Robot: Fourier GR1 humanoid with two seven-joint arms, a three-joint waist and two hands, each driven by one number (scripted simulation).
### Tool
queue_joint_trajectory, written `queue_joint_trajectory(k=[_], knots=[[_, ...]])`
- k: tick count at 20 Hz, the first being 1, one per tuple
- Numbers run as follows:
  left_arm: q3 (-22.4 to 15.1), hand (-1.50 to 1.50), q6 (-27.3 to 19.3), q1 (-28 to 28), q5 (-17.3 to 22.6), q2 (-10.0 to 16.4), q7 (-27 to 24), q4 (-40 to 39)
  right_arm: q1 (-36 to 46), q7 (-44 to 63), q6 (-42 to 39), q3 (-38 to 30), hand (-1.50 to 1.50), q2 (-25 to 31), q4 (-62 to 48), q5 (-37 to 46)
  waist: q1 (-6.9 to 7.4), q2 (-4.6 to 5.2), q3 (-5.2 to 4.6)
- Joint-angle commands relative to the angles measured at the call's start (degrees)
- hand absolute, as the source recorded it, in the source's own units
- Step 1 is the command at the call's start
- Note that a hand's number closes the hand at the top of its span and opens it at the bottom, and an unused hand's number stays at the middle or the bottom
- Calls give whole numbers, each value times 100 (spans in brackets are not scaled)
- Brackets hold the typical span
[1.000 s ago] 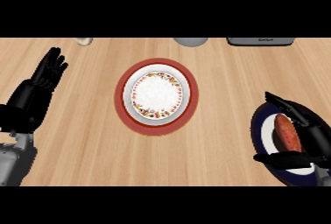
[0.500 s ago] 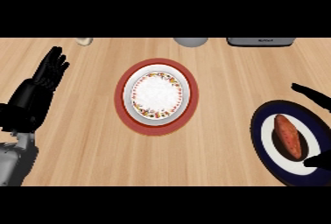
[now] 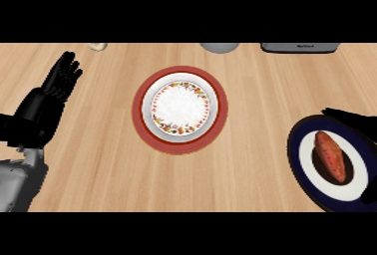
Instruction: Pick the sweet potato from the plate and place it in the plate
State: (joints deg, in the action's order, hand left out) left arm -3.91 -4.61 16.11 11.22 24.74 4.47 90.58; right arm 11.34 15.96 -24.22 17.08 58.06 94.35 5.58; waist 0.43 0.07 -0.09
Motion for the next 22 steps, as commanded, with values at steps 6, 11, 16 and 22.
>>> queue_joint_trajectory(k=[6,11,16,22], knots=[[86,0,73,-118,-302,-290,-55,21,421,289,-104,209,-150,-909,-816,1439,-6,0,9],[393,0,344,-234,-167,-257,-109,-23,213,424,-188,235,-150,-1218,-1077,1945,-26,-5,8],[503,0,475,-410,-297,-228,-39,293,255,-564,-223,-82,-150,-1158,-2019,2389,-13,-5,10],[523,0,462,229,-532,-492,218,-64,319,-830,-207,-165,-150,-1723,-2497,2906,-45,-1,10]])
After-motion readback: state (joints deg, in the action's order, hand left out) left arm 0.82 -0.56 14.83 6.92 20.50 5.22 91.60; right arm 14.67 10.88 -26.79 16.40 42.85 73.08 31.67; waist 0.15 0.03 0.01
